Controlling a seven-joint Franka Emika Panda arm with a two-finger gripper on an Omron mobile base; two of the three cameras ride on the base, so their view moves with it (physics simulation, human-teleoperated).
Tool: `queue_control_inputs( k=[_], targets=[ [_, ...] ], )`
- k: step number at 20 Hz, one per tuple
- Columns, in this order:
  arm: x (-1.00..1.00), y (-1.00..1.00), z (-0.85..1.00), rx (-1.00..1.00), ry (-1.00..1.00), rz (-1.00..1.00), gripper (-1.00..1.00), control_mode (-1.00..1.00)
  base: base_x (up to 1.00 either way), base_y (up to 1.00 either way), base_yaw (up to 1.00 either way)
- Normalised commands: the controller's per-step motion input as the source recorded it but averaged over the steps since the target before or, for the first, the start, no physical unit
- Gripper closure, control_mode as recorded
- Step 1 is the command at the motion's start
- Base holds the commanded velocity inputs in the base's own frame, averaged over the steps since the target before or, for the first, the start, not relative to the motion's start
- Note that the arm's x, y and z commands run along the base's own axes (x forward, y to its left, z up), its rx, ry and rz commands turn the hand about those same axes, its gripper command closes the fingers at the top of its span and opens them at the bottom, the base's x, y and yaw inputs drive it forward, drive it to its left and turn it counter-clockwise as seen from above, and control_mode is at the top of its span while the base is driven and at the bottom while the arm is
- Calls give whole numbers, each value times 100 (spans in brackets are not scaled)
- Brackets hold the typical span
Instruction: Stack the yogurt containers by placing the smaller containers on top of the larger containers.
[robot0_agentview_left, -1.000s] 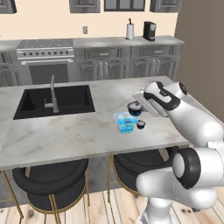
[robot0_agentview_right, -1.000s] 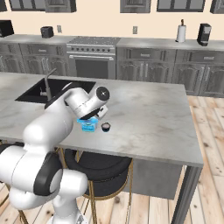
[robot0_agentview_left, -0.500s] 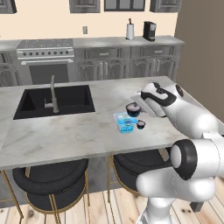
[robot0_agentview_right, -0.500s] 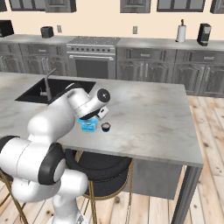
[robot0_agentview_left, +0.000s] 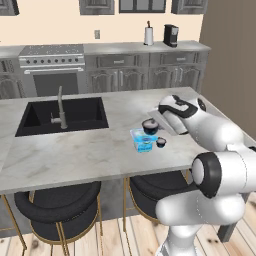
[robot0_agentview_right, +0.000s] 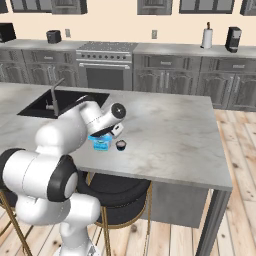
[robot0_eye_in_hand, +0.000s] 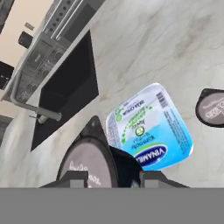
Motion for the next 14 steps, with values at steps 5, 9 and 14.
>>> queue_control_inputs(
  k=[5, 9, 14],
  targets=[
    [8, 5, -12, 0, 0, 0, 100, -100, 0, 0, 0],
    [7, 0, -14, 0, 0, 0, 100, -100, 0, 0, 0],
    [7, 0, -12, 0, 0, 0, 100, -100, 0, 0, 0]
  ],
)
